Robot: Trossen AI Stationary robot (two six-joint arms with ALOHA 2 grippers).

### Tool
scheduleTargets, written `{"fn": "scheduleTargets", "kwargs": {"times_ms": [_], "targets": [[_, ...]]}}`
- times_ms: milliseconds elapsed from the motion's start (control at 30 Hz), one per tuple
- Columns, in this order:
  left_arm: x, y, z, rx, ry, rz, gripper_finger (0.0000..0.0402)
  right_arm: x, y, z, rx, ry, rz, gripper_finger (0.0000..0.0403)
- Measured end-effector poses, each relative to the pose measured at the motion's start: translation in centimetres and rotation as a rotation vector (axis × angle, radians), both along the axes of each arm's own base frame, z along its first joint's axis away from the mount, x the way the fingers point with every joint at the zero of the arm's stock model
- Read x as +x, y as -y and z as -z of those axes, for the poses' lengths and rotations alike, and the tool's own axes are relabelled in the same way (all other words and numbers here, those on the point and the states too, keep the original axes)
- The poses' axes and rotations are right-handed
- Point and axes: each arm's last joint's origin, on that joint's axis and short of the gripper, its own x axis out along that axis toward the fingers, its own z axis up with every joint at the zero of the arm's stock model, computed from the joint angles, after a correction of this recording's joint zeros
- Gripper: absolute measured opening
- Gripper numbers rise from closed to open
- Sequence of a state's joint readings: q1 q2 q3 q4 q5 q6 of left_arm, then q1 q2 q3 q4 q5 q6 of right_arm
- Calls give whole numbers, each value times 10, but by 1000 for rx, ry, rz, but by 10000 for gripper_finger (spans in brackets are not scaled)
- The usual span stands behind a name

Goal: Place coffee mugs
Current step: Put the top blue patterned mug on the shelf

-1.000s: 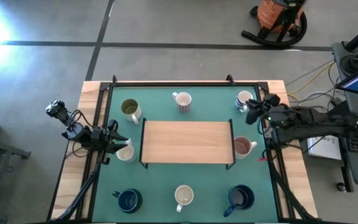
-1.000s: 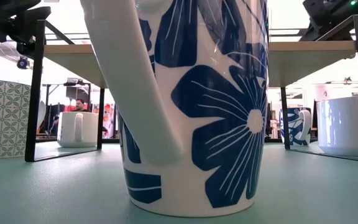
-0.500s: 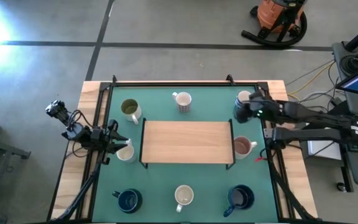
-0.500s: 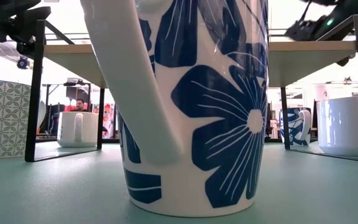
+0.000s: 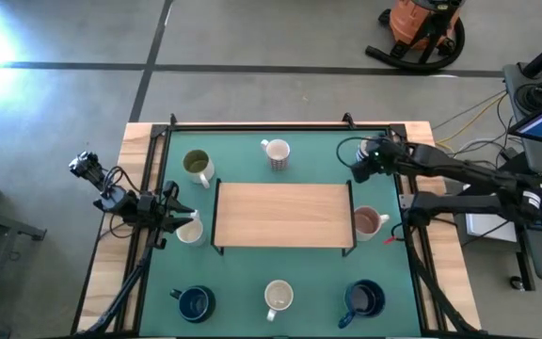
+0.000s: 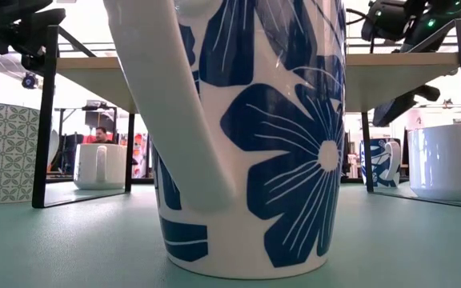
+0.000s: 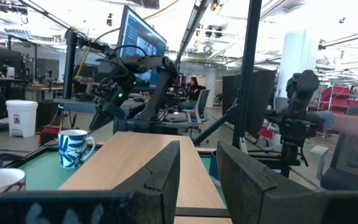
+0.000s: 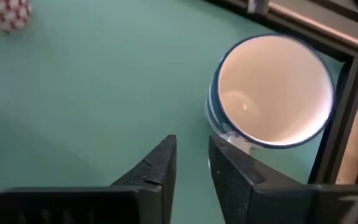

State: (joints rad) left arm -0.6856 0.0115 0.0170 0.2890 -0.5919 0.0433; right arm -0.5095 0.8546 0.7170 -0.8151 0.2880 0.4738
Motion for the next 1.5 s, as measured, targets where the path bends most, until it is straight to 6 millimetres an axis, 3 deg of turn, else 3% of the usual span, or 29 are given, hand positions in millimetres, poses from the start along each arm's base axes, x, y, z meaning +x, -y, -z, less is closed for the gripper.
{"fn": "scheduleTargets", "kwargs": {"times_ms": [233,433,767,967,1067,1233,1500], "targets": [[0,0,0,0,0,0,89,5,15,5,-13,-16,27,142],[0,0,0,0,0,0,89,7,30,13,-11,-42,70,154],[0,0,0,0,0,0,89,11,48,30,32,-133,77,116],[0,0,0,0,0,0,89,11,48,30,41,-144,63,50],[0,0,0,0,0,0,89,12,48,24,50,-125,42,19],[0,0,0,0,0,0,89,20,53,0,45,-57,11,17],[0,0,0,-1,1,0,89,31,57,-64,46,-37,-169,15]]}}
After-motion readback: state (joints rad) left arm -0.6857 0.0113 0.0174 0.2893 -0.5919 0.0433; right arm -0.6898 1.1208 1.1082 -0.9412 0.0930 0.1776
